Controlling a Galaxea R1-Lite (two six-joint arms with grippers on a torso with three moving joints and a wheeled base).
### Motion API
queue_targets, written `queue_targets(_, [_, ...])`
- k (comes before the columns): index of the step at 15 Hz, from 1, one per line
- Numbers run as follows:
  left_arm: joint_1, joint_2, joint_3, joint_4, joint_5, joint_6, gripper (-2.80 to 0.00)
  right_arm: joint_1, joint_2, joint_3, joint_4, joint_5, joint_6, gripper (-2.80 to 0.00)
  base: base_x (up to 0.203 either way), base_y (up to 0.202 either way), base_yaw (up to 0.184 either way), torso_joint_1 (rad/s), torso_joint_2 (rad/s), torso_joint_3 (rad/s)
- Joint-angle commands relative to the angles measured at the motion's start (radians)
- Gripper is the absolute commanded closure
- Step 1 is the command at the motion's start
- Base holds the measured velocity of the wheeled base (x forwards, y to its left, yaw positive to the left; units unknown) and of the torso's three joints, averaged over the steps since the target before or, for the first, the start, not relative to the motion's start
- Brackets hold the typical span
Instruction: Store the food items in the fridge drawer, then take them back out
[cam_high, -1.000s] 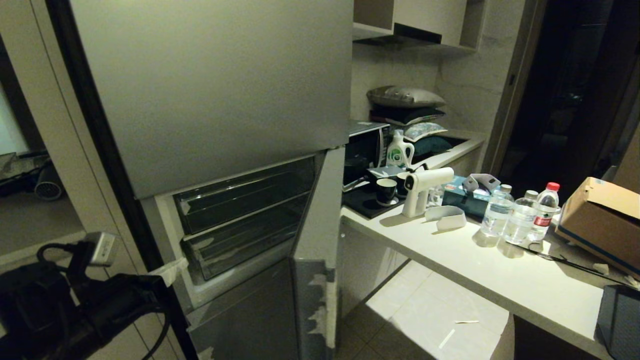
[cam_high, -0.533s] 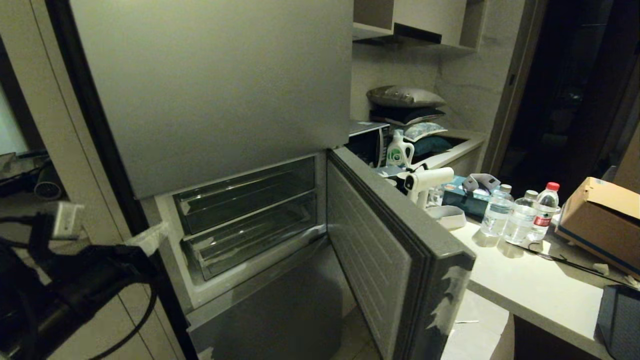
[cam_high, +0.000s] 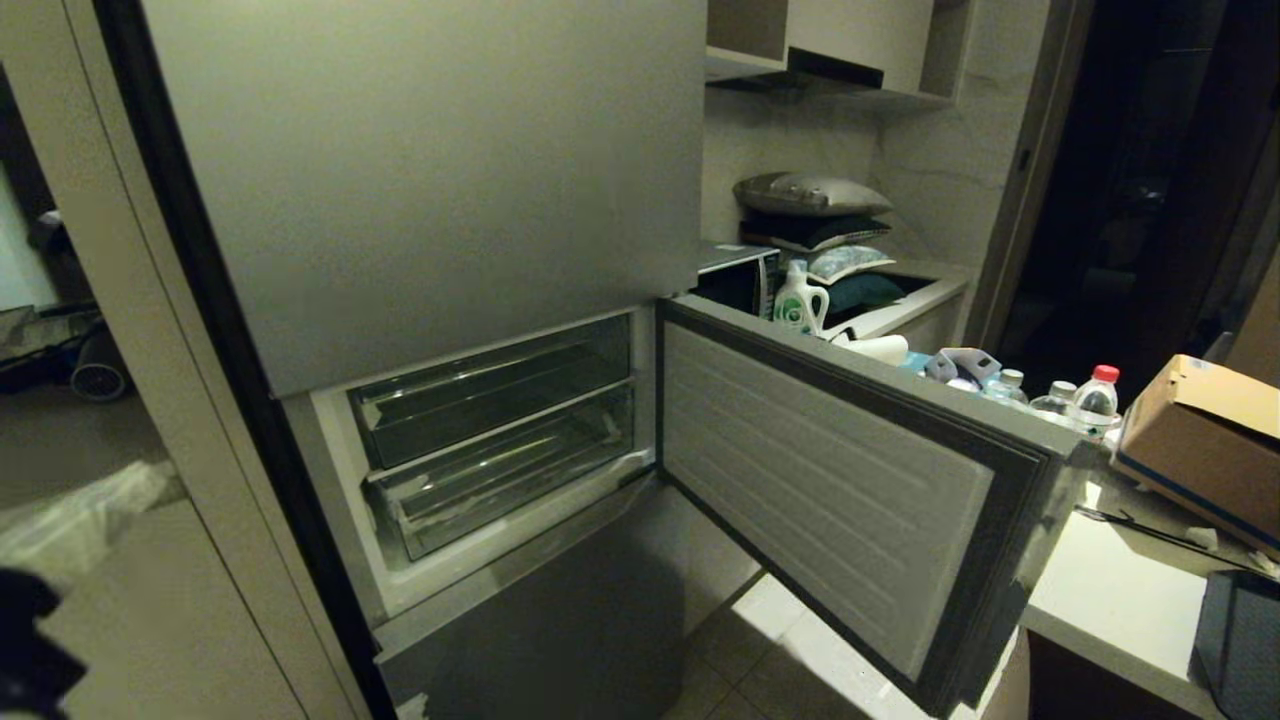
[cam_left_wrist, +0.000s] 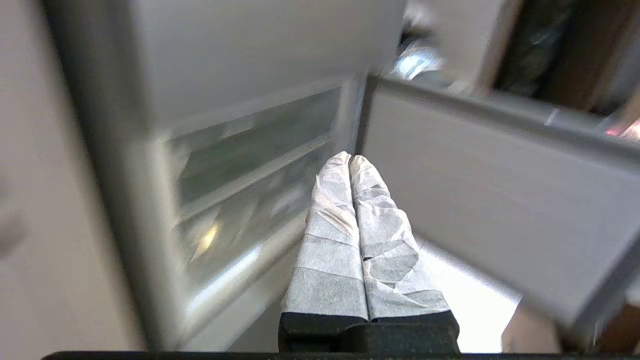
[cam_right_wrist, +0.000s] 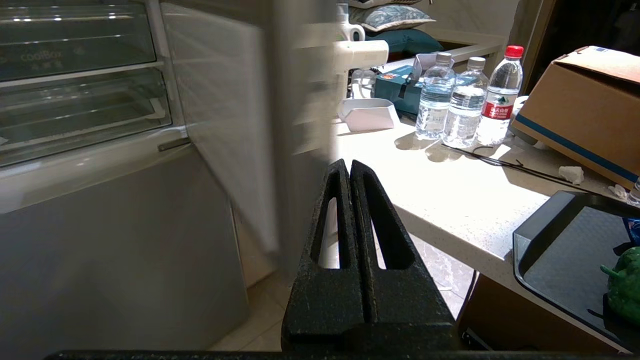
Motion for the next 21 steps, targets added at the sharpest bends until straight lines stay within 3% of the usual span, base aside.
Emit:
queue_targets(1, [0.001, -0.359, -0.003, 0.616, 0.065, 0.037, 0.0, 0.0, 0.0, 0.025, -0.001, 0.0, -0.001, 0.0, 0.0, 0.0, 0.0, 0.0, 0.0, 0.0])
queue_targets(2, [0.001, -0.428, 0.035, 0.716, 0.106, 0.074, 0.0, 0.0, 0.0, 0.025, -0.001, 0.0, -0.001, 0.0, 0.0, 0.0, 0.0, 0.0, 0.0, 0.0])
queue_targets(4, [0.0, -0.534, 0.123, 0.775, 0.138, 0.131, 0.0, 0.0, 0.0, 0.025, -0.001, 0.0, -0.001, 0.0, 0.0, 0.0, 0.0, 0.0, 0.0, 0.0])
queue_targets(9, [0.006, -0.805, 0.214, 0.75, 0.132, 0.182, 0.0, 0.0, 0.0, 0.025, -0.001, 0.0, -0.002, 0.0, 0.0, 0.0, 0.0, 0.0, 0.0, 0.0])
queue_targets(11, [0.006, -0.798, 0.274, 0.597, 0.132, 0.176, 0.0, 0.0, 0.0, 0.026, -0.003, 0.0, -0.001, 0.0, 0.0, 0.0, 0.0, 0.0, 0.0, 0.0])
queue_targets(16, [0.007, -0.795, 0.28, 0.591, 0.106, 0.183, 0.0, 0.0, 0.0, 0.026, -0.003, 0.0, 0.007, 0.0, 0.0, 0.0, 0.0, 0.0, 0.0, 0.0])
queue_targets(19, [0.007, -0.798, 0.28, 0.592, 0.118, 0.145, 0.0, 0.0, 0.0, 0.026, -0.003, 0.0, 0.007, 0.0, 0.0, 0.0, 0.0, 0.0, 0.0, 0.0])
queue_targets(21, [0.007, -0.798, 0.28, 0.588, 0.145, 0.078, 0.0, 0.0, 0.0, 0.026, -0.003, 0.0, 0.007, 0.0, 0.0, 0.0, 0.0, 0.0, 0.0, 0.0])
